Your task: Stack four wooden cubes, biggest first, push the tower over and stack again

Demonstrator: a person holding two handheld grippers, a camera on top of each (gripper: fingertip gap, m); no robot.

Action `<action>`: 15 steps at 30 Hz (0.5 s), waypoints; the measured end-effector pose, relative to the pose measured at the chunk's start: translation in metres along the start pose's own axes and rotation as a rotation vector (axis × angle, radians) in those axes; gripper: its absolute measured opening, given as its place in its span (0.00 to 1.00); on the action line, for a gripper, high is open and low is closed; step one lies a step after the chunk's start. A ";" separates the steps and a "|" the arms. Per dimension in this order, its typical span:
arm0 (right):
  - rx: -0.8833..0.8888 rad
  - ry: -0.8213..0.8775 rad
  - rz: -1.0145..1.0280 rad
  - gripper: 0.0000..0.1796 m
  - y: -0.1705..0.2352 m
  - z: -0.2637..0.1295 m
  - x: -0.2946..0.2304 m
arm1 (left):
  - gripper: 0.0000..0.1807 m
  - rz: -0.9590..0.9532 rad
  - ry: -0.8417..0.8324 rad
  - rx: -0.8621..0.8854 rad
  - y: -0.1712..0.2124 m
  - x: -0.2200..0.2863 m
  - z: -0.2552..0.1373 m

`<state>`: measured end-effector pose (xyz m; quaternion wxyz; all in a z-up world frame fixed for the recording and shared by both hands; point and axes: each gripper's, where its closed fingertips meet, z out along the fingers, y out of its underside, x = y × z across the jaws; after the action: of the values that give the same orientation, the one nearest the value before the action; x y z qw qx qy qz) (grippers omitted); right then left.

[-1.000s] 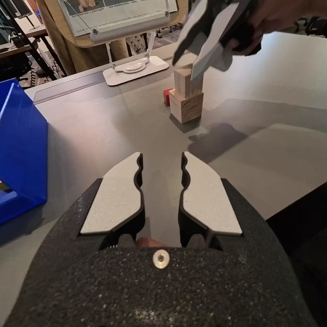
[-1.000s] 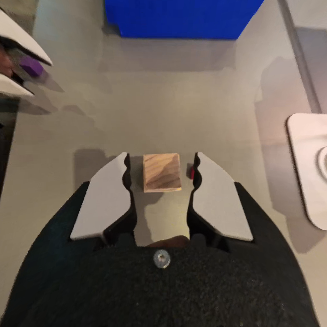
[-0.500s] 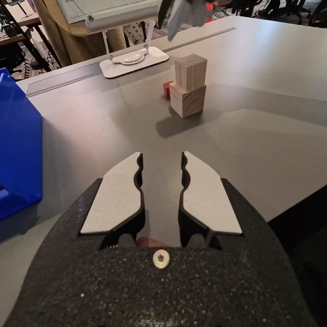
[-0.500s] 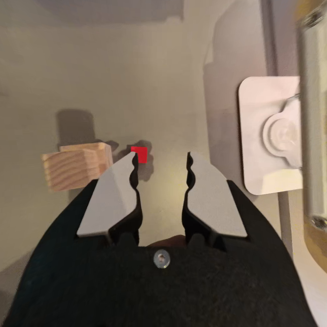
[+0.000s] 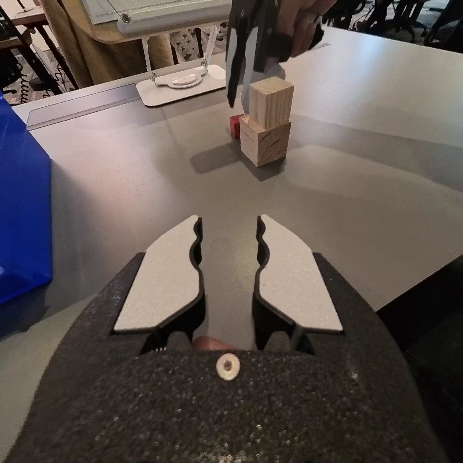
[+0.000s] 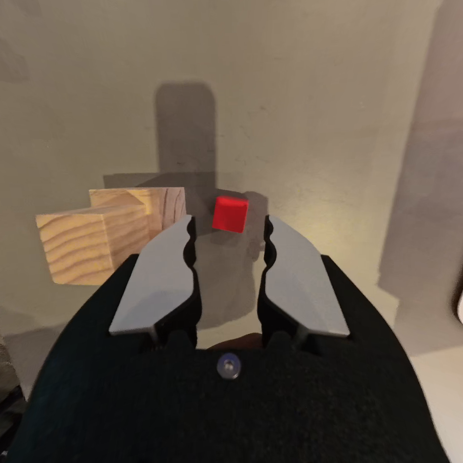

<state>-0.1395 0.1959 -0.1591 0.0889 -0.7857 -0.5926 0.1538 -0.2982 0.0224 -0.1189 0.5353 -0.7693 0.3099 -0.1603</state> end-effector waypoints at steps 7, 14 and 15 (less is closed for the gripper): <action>-0.060 0.064 -0.054 0.15 0.008 0.018 0.010 | 0.23 -0.003 0.003 -0.004 0.001 0.000 0.001; 0.041 0.151 -0.112 0.15 -0.011 -0.035 0.005 | 0.23 -0.004 0.003 0.000 -0.001 0.000 0.000; 0.054 0.162 -0.131 0.15 -0.016 -0.047 -0.003 | 0.23 -0.002 0.004 0.001 -0.001 0.000 0.000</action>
<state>-0.1379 0.1997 -0.1095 0.1675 -0.7523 -0.6294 0.0993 -0.2978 0.0224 -0.1182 0.5348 -0.7691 0.3099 -0.1626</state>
